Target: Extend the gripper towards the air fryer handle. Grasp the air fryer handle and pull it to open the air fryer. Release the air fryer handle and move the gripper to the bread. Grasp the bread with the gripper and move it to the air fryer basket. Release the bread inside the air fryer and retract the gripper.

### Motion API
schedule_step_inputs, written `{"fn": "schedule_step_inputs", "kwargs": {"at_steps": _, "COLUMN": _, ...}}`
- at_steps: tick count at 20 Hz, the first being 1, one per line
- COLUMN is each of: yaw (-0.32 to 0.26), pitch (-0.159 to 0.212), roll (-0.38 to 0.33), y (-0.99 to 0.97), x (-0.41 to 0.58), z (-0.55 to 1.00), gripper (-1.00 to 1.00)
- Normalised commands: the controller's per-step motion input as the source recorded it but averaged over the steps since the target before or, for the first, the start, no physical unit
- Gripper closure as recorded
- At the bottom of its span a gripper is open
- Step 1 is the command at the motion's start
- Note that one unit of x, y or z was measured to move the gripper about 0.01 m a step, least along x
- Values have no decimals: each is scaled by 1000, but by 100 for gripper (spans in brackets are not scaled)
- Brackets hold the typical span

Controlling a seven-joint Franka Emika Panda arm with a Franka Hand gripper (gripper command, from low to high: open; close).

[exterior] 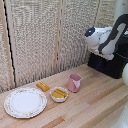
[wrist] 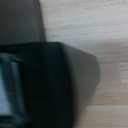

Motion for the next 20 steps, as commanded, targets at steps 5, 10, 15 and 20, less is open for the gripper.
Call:
{"fn": "schedule_step_inputs", "kwargs": {"at_steps": 5, "yaw": 70, "pitch": 0, "roll": 9, "y": -461, "x": 105, "z": -35, "gripper": 100}}
{"fn": "schedule_step_inputs", "kwargs": {"at_steps": 10, "yaw": 53, "pitch": 6, "roll": 18, "y": -201, "x": 154, "z": -1, "gripper": 100}}
{"fn": "schedule_step_inputs", "kwargs": {"at_steps": 15, "yaw": -1, "pitch": 1, "roll": 0, "y": 0, "x": 0, "z": 0, "gripper": 100}}
{"fn": "schedule_step_inputs", "kwargs": {"at_steps": 20, "yaw": -29, "pitch": 16, "roll": -2, "y": 70, "x": 21, "z": 75, "gripper": 100}}
